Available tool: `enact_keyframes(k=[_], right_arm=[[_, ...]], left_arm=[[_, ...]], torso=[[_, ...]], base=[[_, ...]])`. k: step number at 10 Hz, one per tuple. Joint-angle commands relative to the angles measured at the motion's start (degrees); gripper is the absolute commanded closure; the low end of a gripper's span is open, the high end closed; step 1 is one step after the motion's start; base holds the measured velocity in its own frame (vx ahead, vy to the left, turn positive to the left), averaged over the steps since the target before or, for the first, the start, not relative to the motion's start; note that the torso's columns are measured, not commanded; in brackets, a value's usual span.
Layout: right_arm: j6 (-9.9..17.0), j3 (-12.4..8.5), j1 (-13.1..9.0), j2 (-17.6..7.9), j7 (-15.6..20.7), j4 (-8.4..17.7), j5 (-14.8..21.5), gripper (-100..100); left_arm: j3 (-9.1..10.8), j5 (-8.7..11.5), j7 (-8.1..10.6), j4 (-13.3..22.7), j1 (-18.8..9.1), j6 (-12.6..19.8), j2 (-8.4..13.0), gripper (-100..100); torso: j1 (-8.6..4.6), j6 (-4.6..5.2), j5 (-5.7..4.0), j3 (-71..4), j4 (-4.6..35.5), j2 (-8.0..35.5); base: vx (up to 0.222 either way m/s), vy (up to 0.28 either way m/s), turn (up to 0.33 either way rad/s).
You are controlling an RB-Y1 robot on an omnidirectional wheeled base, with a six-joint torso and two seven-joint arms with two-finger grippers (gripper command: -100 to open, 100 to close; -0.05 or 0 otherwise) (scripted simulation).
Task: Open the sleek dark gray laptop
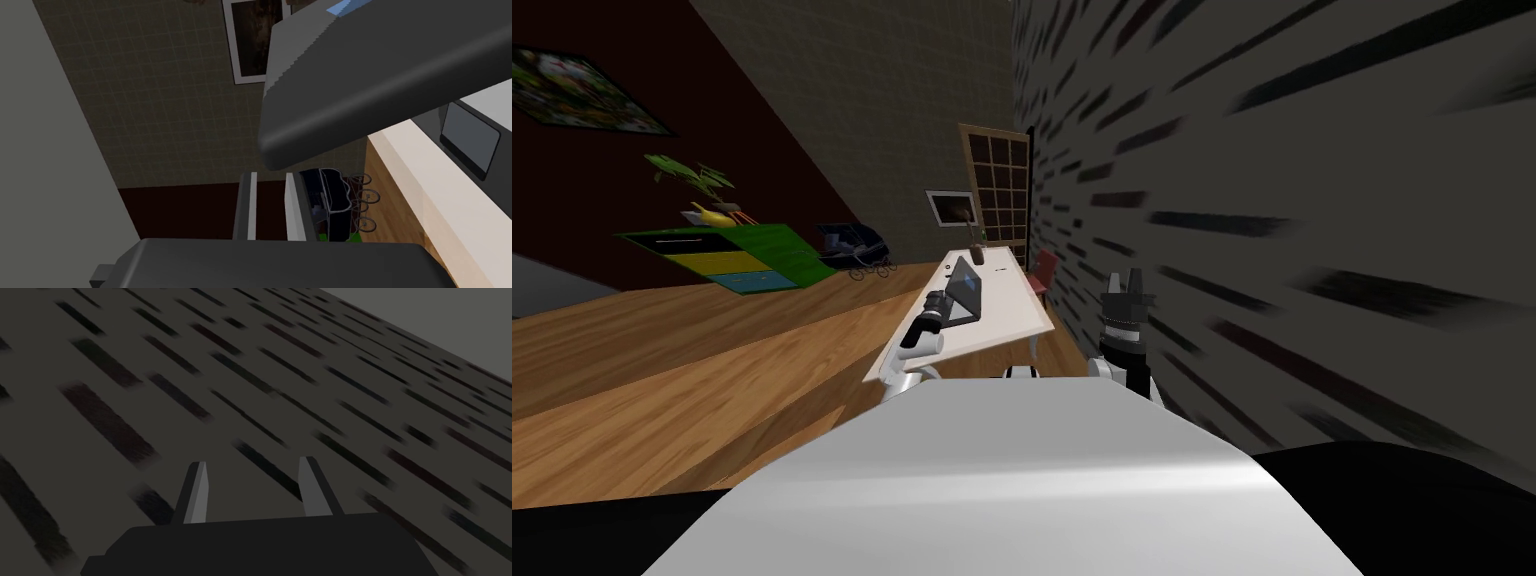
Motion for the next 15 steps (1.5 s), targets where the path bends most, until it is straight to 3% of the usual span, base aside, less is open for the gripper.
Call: enact_keyframes(k=[1,8,9,10,12,13,15], right_arm=[[0.0,0.0,0.0,0.0,0.0,0.0,0.0,0],[0.0,0.0,0.0,0.0,0.0,0.0,0.0,0],[0.0,0.0,0.0,0.0,0.0,0.0,0.0,0],[0.0,0.0,0.0,0.0,0.0,0.0,0.0,0],[0.0,0.0,0.0,0.0,0.0,0.0,0.0,0],[0.0,0.0,0.0,0.0,0.0,0.0,0.0,0],[0.0,0.0,0.0,0.0,0.0,0.0,0.0,0]], left_arm=[[-0.35,1.5,1.57,3.3,-0.5,-2.8,-1.7,100],[-0.72,7.1,6.9,13.8,-2.1,-12.1,-7.1,100],[-0.49,6.5,6.3,12.9,-2.1,-11.4,-6.6,100],[-0.78,8.7,9.35,16.0,-2.6,-14.5,-4.1,100],[-0.78,8.7,9.82,18.0,-2.6,-15.0,-4.1,100],[-1.09,10.7,12.54,20.3,-3.2,-17.6,-1.6,100],[-1.09,10.7,13.15,22.9,-3.2,-18.4,-1.6,100]], torso=[[-0.01,0.05,-0.05,0.0,0.1,0.0],[0.18,0.05,0.06,-0.1,0.0,-0.1],[0.14,0.03,0.01,-0.1,0.1,-0.1],[-0.08,-0.08,-0.13,0.0,0.2,0.1],[-0.16,-0.12,-0.19,0.2,0.3,0.3],[0.02,-0.17,-0.13,0.2,0.3,0.3],[0.13,-0.13,-0.09,0.2,0.3,0.3]], base=[[-0.028,0.108,0.0],[-0.03,0.116,0.004],[-0.02,0.051,-0.001],[-0.03,-0.003,-0.191],[-0.018,-0.019,-0.043],[-0.024,-0.034,-0.164],[-0.02,-0.021,-0.062]])
